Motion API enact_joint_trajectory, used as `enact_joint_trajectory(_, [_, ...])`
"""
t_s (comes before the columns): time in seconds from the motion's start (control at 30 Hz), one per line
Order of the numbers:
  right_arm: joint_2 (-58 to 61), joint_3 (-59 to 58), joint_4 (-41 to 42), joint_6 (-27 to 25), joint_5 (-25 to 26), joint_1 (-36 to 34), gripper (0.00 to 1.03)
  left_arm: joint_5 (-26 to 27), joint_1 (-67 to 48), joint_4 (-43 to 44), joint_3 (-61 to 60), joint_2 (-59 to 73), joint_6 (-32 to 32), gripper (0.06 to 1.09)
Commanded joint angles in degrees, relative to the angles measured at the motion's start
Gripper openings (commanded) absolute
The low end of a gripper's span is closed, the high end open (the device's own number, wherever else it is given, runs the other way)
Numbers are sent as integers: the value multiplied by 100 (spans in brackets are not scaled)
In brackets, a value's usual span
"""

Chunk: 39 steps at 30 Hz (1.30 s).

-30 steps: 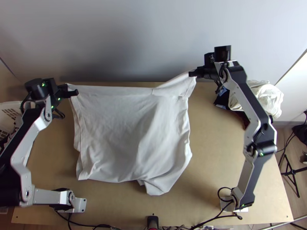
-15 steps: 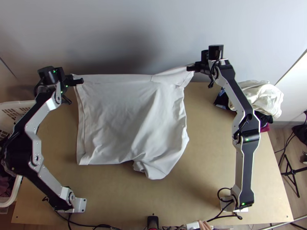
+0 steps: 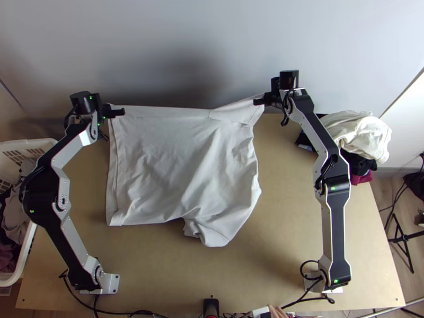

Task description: Fold the t-shirt

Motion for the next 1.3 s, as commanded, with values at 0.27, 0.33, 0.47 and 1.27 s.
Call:
enact_joint_trajectory(0.27, [-5, -45, -407, 128, -113, 51, 35, 24, -175, -643, -26, 212, 16, 29])
enact_joint_trajectory(0.33, [-93, -45, -451, 357, -350, 43, 78, 33, -175, -1100, 124, 80, -45, 62])
enact_joint_trajectory(0.47, [-444, -115, -610, 480, -455, 113, 99, 60, -123, -1618, 53, -640, -239, 76])
enact_joint_trajectory(1.27, [-4514, -3780, -1541, 427, -473, 1141, 99, 921, 18, -6663, -3190, -5720, 851, 96])
